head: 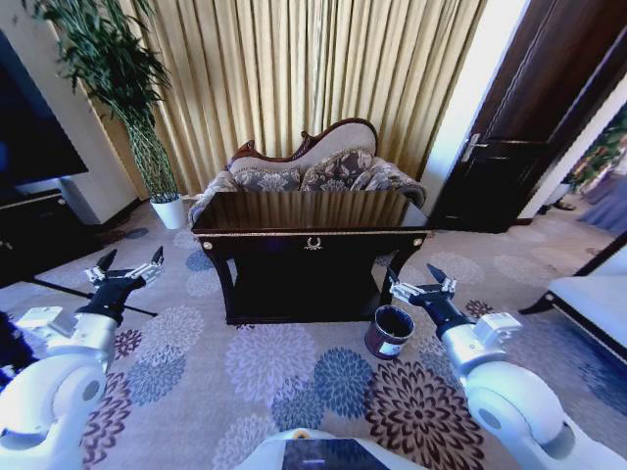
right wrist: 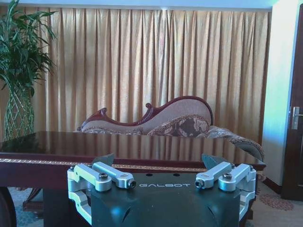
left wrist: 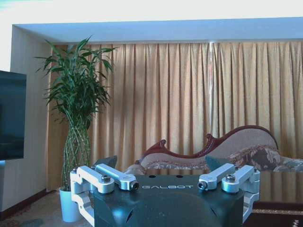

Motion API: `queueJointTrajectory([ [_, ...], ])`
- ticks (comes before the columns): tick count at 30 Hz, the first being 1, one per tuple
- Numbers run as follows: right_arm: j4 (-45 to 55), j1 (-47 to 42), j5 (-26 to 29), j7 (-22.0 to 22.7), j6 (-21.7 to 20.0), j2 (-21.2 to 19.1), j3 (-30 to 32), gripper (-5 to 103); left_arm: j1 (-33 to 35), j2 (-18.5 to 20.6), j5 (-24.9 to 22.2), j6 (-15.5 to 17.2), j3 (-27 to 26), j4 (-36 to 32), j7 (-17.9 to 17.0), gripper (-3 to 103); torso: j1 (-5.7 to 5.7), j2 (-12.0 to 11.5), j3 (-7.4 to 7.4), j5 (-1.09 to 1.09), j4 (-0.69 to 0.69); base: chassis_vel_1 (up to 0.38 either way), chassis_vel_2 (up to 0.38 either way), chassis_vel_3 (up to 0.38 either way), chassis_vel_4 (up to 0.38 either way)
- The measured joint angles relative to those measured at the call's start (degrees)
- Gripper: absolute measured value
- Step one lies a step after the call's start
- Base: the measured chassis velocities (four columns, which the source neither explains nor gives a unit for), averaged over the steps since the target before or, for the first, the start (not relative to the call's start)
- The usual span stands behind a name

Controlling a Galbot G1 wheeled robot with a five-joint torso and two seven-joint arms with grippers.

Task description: Move to the front of the table and place the trash on the table into the trash bin.

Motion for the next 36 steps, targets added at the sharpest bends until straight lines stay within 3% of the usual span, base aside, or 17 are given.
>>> queueJointTrajectory([
  [36,0.09,-0.83,-0.41,0.01,0.99,0.37,0.85,100,0.18,-0.32,-0.02,-0.16,-0.27,-0.26,0.07,100,0.01,-0.01,0.01,0.01,0.0,0.159,-0.162,-0.156,0.168],
])
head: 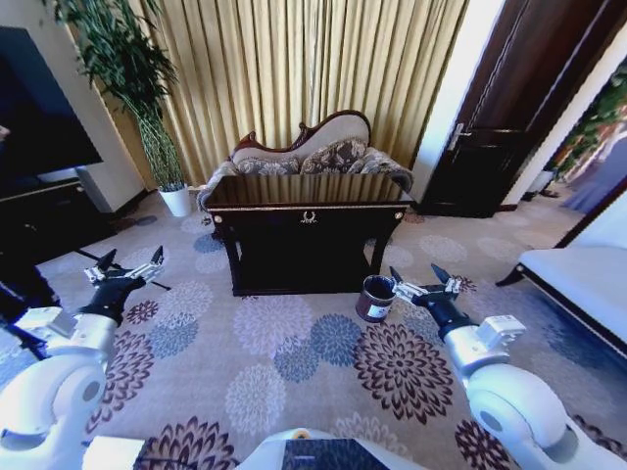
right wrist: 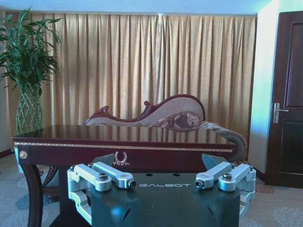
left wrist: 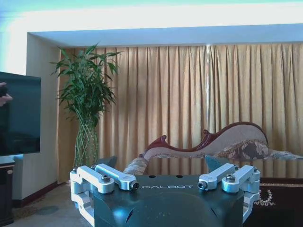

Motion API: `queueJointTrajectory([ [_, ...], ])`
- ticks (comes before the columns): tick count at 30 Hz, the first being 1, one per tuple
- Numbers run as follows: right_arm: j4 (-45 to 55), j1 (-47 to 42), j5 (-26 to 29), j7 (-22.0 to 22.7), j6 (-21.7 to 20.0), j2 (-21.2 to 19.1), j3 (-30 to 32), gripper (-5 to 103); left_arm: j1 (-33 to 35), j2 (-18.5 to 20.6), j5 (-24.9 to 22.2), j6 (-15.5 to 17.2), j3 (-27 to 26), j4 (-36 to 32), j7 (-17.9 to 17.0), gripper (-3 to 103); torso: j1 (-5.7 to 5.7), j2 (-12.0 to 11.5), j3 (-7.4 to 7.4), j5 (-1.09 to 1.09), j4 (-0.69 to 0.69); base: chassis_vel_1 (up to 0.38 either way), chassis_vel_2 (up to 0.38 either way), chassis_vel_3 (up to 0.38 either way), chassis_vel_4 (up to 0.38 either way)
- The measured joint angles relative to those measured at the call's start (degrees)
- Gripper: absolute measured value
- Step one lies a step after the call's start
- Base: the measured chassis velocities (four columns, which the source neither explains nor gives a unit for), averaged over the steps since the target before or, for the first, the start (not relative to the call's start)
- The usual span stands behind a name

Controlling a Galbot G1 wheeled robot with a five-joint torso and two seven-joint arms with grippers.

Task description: Move to the front of the table and place the trash on the table into the trash bin.

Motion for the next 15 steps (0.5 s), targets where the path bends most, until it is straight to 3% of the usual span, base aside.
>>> queueJointTrajectory([
  [8,0.0,-0.26,-0.32,0.01,0.01,0.03,0.29,100,-0.09,-0.02,-0.02,-0.02,0.02,-0.03,0.05,100,0.0,0.01,0.0,0.0,-0.01,0.162,-0.171,-0.156,0.177],
  [15,0.0,-0.34,-0.5,0.0,0.02,0.14,0.35,100,-0.01,0.03,-0.01,-0.11,0.02,0.07,0.07,100,-0.01,0.02,-0.01,-0.03,0.01,0.13,-0.106,-0.147,0.081],
])
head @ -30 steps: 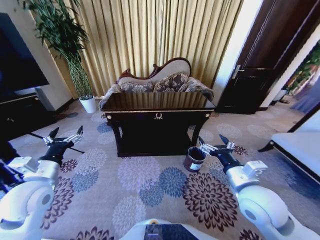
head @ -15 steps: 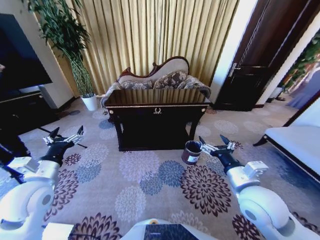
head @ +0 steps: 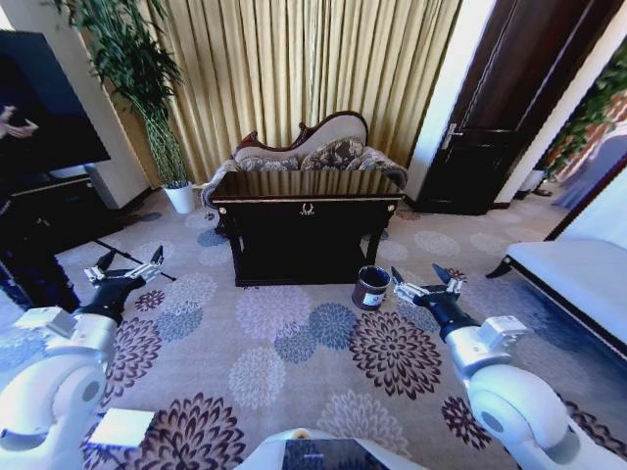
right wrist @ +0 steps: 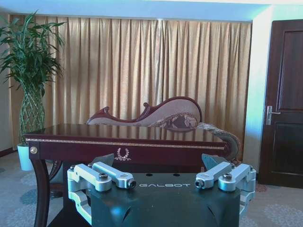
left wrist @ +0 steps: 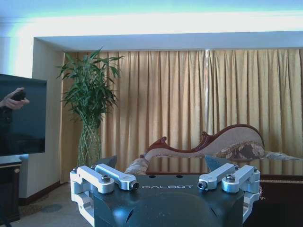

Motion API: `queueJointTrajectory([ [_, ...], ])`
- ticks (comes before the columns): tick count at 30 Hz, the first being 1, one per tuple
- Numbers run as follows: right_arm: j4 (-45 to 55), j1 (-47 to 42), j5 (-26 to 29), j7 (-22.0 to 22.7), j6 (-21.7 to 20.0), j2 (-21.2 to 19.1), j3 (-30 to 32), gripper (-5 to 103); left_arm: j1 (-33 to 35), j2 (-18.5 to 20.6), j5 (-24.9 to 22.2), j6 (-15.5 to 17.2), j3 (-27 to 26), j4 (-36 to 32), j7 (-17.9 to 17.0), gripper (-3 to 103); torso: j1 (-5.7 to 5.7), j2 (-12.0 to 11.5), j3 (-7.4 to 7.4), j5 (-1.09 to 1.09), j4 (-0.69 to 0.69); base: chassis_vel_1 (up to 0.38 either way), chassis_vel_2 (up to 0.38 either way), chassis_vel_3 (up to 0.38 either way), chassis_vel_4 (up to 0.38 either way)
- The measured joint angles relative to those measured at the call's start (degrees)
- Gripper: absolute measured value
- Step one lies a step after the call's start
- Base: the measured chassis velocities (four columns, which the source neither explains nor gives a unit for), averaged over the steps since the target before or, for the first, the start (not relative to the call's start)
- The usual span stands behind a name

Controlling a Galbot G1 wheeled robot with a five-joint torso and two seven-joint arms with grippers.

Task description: Move to the front of the table and place the trash on the table into the trash bin.

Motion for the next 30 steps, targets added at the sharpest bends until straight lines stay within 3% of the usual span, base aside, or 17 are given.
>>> queueJointTrajectory([
  [14,-1.53,0.31,-1.15,0.04,1.6,0.66,-0.5,100,-0.04,-0.22,-0.05,-1.3,0.81,0.56,0.19,100,0.02,-0.02,0.01,0.02,-0.01,0.008,-0.009,-0.011,0.006],
  [30,-0.52,1.56,-0.3,1.84,-0.55,1.84,-0.37,100,-0.66,-0.37,-1.08,-2.62,2.7,0.83,-0.15,100,0.02,-0.02,0.01,0.03,-0.01,0.0,0.0,0.0,0.0],
])
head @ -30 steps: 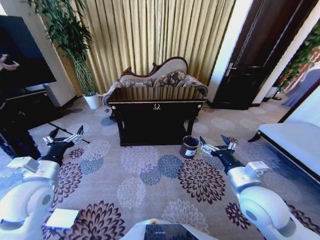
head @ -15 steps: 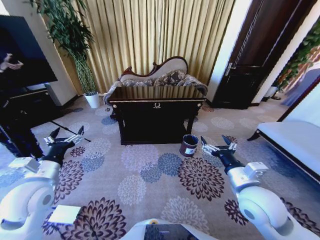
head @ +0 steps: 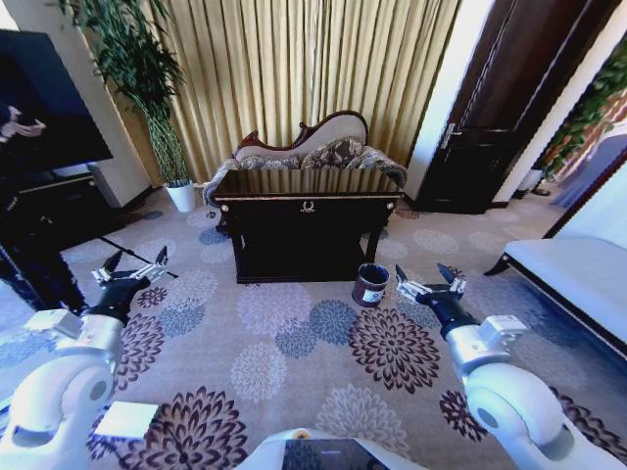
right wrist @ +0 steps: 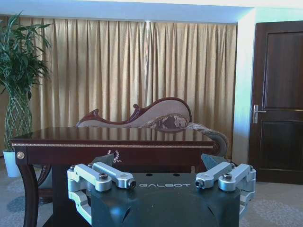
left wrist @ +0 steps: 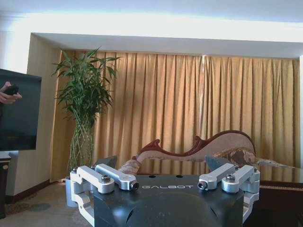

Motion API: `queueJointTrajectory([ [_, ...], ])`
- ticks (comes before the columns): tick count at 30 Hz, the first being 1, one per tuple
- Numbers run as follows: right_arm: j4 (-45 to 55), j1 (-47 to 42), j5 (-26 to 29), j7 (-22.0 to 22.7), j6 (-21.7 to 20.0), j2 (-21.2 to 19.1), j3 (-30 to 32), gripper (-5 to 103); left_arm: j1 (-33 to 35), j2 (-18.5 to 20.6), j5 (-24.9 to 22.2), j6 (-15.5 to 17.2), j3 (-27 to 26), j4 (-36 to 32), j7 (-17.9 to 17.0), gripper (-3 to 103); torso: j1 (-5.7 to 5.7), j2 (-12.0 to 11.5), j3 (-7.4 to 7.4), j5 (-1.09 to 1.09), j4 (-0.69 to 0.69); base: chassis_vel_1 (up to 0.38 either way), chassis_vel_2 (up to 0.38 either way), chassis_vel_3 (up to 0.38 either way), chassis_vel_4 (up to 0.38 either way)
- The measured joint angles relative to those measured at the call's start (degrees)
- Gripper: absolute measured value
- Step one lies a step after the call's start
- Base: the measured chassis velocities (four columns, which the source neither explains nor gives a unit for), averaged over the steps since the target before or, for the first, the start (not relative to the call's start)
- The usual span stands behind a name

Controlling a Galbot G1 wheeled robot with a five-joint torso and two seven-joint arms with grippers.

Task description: Move to the front of the table and place the trash on the table into the trash bin.

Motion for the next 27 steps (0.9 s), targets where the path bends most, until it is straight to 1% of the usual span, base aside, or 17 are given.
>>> queueJointTrajectory([
  [9,0.5,1.0,2.75,0.16,-0.39,-1.2,1.71,100,-0.67,0.39,0.02,0.44,-0.1,-0.88,-0.84,100,0.0,0.0,0.0,0.0,0.0,0.0,0.0,0.0,0.0],
  [13,0.51,0.89,2.81,0.19,-0.72,-1.14,1.97,100,-0.62,0.31,0.03,1.19,-0.14,-1.33,-0.79,100,0.0,0.0,-0.01,0.0,0.0,0.0,0.0,0.0,0.0],
  [15,0.53,0.68,2.7,0.35,-1.67,-1.11,2.42,100,-0.29,0.1,0.32,2.25,-0.33,-1.96,-0.52,100,0.0,0.0,0.0,0.0,0.0,0.0,0.0,0.0,0.0],
  [27,0.54,0.58,2.56,0.43,-2.09,-1.08,2.54,100,-0.17,0.04,0.5,2.61,-0.43,-2.12,-0.41,100,-0.01,0.0,0.0,0.0,0.0,0.0,0.0,0.0,0.0],
])
